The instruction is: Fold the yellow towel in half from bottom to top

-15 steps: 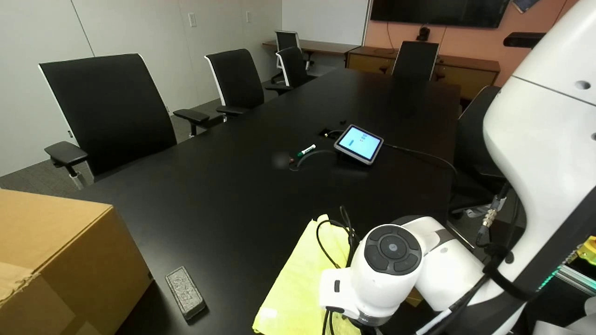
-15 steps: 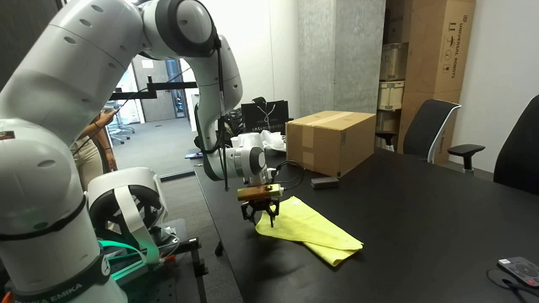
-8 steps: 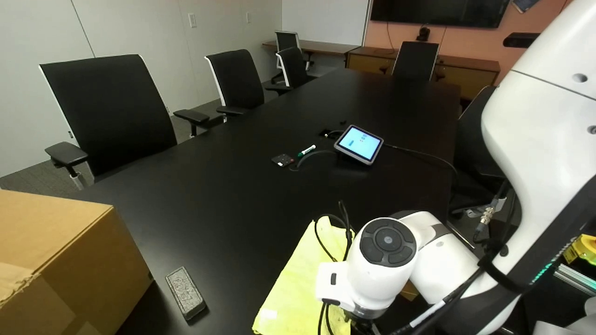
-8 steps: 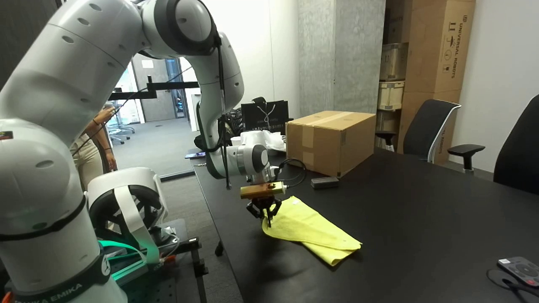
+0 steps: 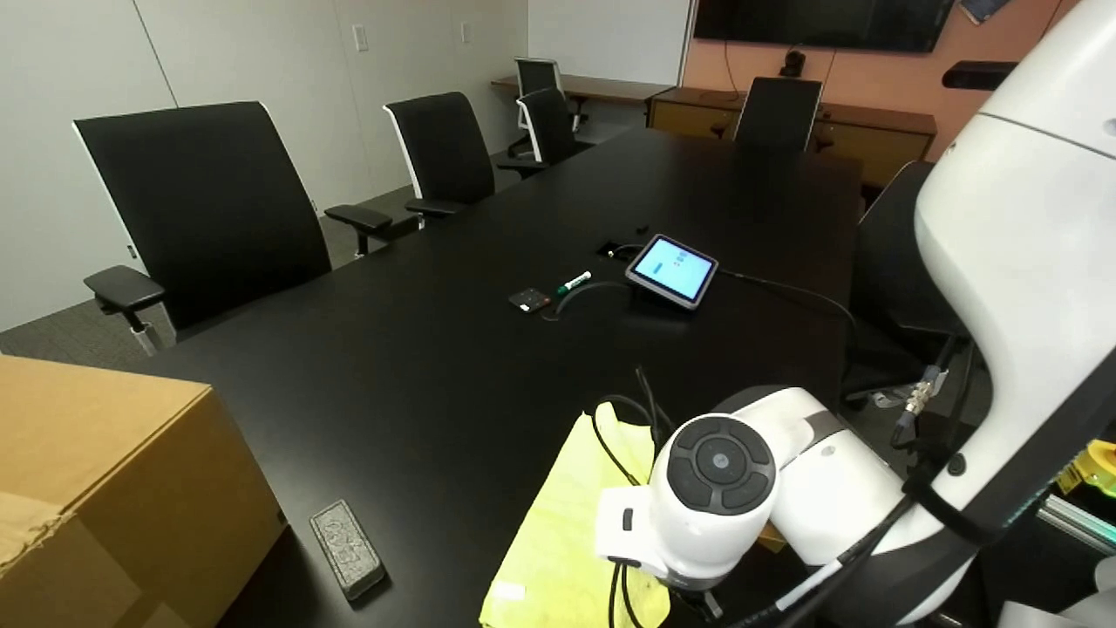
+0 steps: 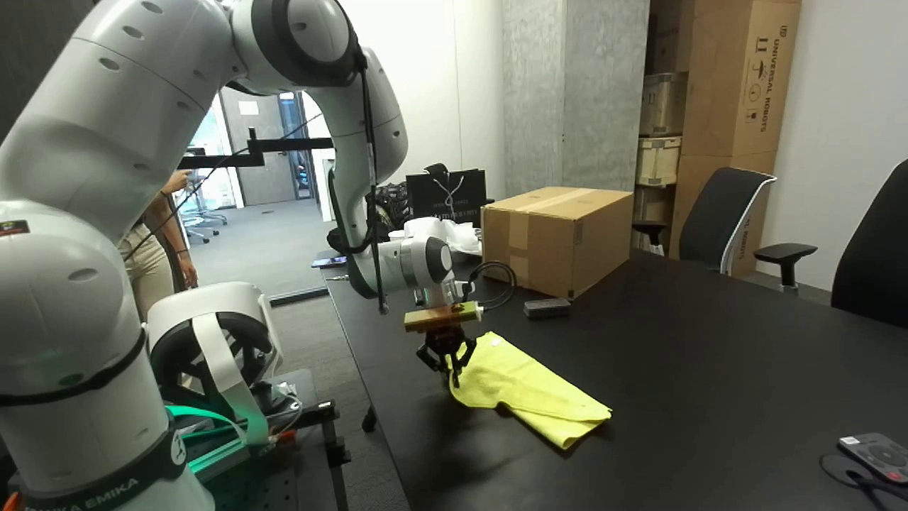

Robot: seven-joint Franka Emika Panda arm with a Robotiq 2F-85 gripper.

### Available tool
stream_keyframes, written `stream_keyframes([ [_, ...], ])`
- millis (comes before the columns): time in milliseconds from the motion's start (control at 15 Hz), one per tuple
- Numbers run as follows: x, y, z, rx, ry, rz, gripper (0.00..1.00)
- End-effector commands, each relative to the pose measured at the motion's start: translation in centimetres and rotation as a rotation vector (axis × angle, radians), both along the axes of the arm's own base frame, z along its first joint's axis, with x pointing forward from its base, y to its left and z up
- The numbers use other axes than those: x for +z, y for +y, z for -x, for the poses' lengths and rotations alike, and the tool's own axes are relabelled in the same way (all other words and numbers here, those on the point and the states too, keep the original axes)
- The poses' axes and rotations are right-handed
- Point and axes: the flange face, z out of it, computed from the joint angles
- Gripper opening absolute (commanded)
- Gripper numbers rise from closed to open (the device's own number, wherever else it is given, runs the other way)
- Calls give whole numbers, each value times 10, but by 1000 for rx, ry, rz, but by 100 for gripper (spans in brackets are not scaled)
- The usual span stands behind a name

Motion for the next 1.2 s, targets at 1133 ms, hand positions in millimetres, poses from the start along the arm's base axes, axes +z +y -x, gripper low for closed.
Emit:
stream_keyframes([
  [1133, 52, 80, -29, 333, -413, 277, 9],
])
